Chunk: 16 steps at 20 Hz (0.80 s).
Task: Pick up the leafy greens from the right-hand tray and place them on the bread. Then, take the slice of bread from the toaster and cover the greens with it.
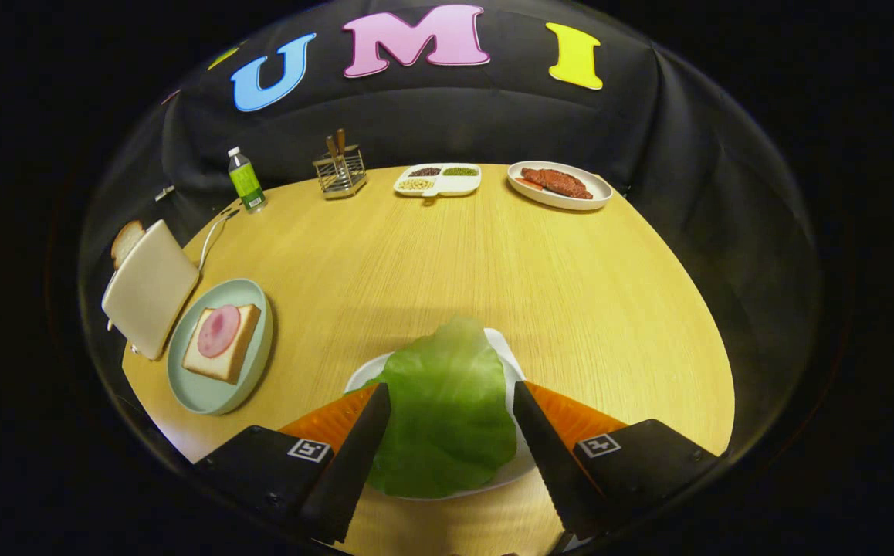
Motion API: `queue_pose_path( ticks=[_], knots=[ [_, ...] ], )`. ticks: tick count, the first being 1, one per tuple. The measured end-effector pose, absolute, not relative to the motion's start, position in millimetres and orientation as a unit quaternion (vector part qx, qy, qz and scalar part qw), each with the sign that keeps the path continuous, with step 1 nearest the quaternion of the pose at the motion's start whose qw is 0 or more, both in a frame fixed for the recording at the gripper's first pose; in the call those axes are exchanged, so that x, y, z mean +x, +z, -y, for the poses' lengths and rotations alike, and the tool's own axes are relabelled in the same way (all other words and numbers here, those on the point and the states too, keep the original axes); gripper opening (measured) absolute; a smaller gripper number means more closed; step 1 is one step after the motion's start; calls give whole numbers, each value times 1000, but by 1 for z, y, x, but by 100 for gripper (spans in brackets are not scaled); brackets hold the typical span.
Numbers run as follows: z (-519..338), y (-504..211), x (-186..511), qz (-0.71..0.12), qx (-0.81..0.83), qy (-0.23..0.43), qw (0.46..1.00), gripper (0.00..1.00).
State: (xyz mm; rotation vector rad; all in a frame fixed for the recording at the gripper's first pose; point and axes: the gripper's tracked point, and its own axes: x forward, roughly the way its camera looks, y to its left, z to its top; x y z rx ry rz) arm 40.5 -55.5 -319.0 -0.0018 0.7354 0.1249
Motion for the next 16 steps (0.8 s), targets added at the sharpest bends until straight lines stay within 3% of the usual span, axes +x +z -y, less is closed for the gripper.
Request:
queue_pose_path(
  ticks=[5,12,13,14,16],
  knots=[
    [53,-332,42,-365,-15,68,929,98],
    [48,-331,43,-367,-9,68,928,74],
    [47,-334,44,-367,-8,68,928,49],
    [47,-332,43,-370,-8,72,926,48],
    [49,-333,44,-369,14,71,927,29]
  ],
)
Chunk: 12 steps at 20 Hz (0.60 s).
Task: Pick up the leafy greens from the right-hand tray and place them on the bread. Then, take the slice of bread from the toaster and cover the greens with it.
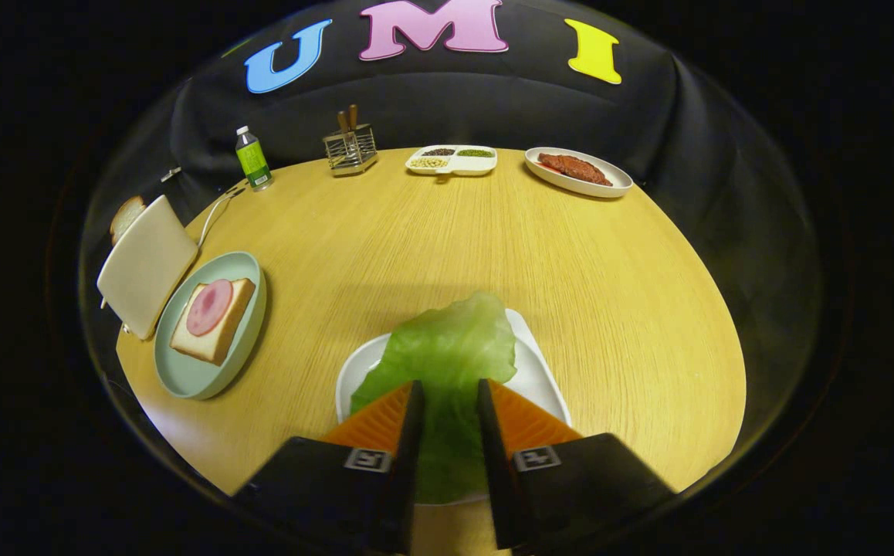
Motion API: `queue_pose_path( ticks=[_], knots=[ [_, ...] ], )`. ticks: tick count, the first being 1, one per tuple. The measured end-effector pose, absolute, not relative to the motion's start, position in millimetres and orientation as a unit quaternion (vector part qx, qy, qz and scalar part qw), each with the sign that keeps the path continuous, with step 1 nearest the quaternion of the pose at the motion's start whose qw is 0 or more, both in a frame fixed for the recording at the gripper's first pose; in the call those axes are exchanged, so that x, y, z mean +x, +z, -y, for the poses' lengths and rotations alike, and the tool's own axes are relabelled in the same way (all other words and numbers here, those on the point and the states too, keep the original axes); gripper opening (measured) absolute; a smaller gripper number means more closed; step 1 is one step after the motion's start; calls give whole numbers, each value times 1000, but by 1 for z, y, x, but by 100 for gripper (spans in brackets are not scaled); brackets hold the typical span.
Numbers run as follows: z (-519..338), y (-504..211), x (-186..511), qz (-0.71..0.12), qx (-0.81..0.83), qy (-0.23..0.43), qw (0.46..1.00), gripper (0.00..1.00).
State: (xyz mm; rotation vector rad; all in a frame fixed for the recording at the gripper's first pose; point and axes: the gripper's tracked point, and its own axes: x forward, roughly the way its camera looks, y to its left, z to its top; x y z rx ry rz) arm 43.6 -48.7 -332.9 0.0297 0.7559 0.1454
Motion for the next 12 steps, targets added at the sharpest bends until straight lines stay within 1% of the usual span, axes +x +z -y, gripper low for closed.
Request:
queue_pose_path(
  ticks=[1,2,4,6,9,12],
  knots=[
    [49,-332,46,-367,29,70,927,19],
    [50,-331,45,-369,33,73,926,19],
    [48,-332,45,-380,57,76,920,10],
    [46,-333,45,-395,81,73,912,6],
    [46,-319,45,-391,97,63,913,6],
    [48,-302,47,-378,78,47,921,6]
  ],
)
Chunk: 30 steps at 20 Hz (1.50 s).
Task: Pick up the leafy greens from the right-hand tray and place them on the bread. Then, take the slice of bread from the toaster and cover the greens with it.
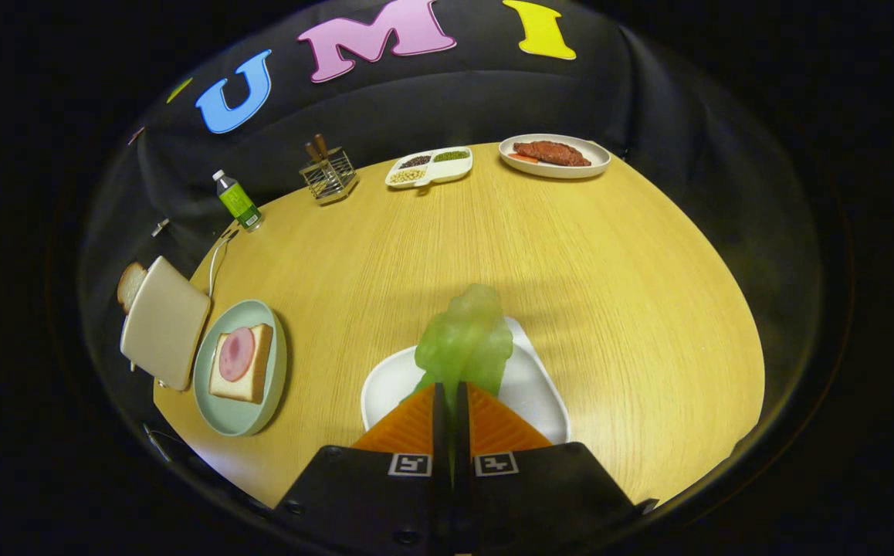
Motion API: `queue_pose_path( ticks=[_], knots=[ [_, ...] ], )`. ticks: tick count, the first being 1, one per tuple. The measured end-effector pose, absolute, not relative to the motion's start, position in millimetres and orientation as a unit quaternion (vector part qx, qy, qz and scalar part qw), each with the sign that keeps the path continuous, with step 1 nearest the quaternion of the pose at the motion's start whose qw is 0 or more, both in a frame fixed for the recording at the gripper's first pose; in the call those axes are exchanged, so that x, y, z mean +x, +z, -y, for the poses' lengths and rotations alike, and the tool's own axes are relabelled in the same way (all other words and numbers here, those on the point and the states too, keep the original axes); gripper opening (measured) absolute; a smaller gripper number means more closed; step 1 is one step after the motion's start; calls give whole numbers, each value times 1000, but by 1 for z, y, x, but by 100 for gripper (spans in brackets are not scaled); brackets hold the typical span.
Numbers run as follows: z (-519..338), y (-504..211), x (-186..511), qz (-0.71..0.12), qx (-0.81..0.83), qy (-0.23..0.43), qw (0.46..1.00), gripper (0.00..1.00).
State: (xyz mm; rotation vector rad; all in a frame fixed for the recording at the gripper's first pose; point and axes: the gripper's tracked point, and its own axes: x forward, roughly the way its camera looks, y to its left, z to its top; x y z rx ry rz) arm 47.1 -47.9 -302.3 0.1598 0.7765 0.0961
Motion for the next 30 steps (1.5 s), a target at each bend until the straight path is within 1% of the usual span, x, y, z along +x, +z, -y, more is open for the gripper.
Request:
queue_pose_path(
  ticks=[5,11,15,20,24,30],
  knots=[
    [50,-273,47,-357,67,21,932,6],
    [23,-215,45,-302,28,41,952,5],
    [-20,-181,39,-273,10,83,958,6],
    [-80,-154,31,-263,20,137,955,6],
    [-120,-156,26,-271,2,182,945,6],
    [-179,-183,23,-306,-16,232,923,5]
  ],
)
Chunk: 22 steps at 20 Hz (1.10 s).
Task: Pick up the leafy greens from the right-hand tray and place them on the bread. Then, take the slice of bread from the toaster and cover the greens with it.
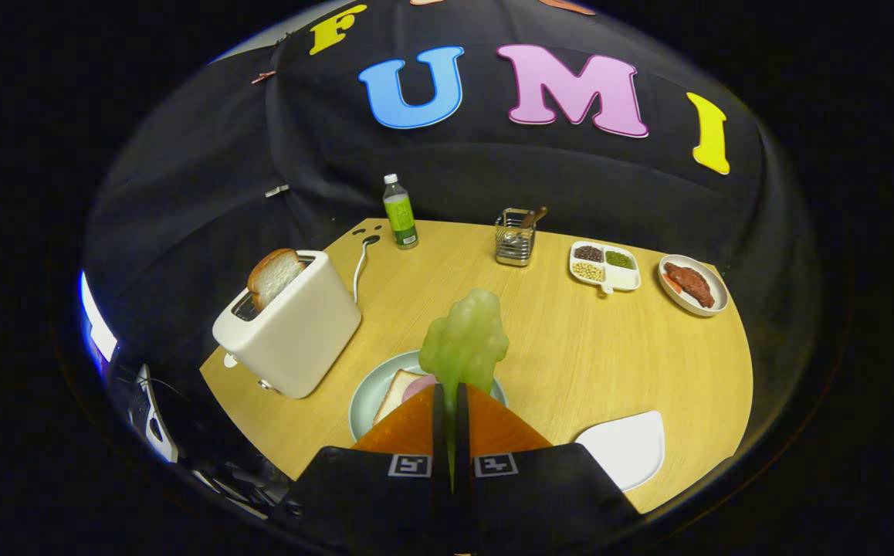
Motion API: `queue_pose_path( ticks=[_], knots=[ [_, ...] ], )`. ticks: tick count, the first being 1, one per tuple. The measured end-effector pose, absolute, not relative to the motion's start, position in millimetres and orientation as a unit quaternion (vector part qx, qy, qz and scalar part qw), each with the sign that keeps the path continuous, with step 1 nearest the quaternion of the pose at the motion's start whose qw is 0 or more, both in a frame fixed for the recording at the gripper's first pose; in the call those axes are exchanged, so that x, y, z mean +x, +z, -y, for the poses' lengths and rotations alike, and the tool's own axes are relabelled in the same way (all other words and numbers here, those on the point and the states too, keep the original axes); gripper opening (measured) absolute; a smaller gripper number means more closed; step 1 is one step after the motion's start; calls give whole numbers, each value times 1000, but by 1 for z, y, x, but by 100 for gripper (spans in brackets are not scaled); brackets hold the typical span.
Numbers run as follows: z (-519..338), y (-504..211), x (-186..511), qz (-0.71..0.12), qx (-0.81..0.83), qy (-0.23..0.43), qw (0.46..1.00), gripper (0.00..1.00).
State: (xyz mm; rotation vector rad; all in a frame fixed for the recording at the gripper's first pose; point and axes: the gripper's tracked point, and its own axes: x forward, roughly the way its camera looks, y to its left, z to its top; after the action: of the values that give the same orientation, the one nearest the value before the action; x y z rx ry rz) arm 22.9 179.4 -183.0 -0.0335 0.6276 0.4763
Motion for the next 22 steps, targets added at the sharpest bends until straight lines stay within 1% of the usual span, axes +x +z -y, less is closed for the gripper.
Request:
queue_pose_path(
  ticks=[6,12,14,17,22],
  knots=[
    [-219,-223,30,-334,-48,256,906,5],
    [-229,-257,40,-357,-73,245,898,6],
    [-229,-263,42,-363,-76,242,897,9],
    [-224,-271,46,-370,-86,228,896,17],
    [-224,-276,52,-370,-87,220,898,37]
  ],
)
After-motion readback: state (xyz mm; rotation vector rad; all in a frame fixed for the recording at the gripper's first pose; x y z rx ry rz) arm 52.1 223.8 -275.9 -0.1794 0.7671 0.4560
